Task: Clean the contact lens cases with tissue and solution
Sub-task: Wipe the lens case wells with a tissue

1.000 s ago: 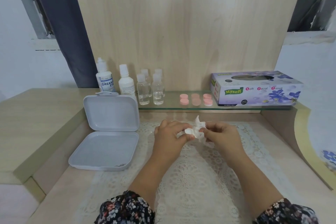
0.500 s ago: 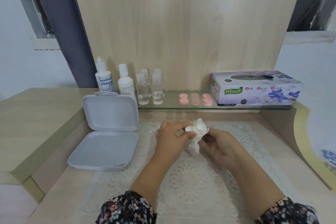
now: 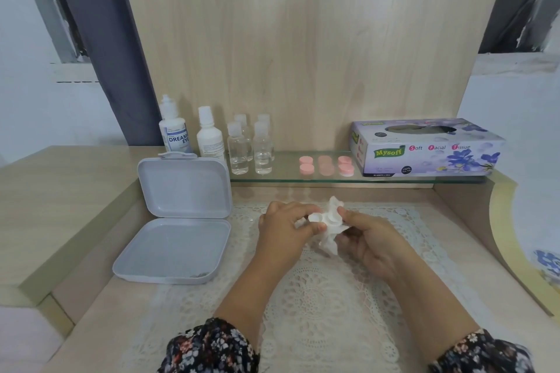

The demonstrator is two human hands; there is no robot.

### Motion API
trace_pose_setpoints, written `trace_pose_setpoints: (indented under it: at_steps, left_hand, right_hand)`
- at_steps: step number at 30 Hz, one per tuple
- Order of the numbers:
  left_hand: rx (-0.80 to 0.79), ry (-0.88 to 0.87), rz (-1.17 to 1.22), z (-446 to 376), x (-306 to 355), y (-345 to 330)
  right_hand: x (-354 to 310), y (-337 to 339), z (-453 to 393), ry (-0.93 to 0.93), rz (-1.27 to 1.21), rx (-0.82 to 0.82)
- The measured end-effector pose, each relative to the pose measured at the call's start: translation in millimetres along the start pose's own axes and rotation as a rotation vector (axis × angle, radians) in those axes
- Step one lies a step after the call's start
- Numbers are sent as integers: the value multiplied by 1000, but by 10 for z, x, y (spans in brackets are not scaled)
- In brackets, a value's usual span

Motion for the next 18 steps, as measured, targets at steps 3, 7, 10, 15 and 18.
trace_pose_setpoints:
  at_steps: [3,7,10,15,18]
  left_hand:
    - [-10,7,25,-1,-35,-22]
    - [-79,65,294,6,-38,-62]
    - [-107,146,459,27,-51,-85]
    - [-116,274,692,27,-157,-112]
    - [-89,376,849,17,-233,-111]
  right_hand:
    - [7,-109,29,-24,-13,-96]
    - [-64,-176,64,55,32,-193]
    - [-123,-172,66,174,135,-188]
    - [-152,-173,66,251,221,-154]
    - [-208,-187,105,328,326,-127]
Point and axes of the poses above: each hand's wrist, its own z-axis away from the middle knuckle, its own y-axis out of the back of the hand, x = y × z, the point moved 8 cm from there along -z, towards the middle knuckle
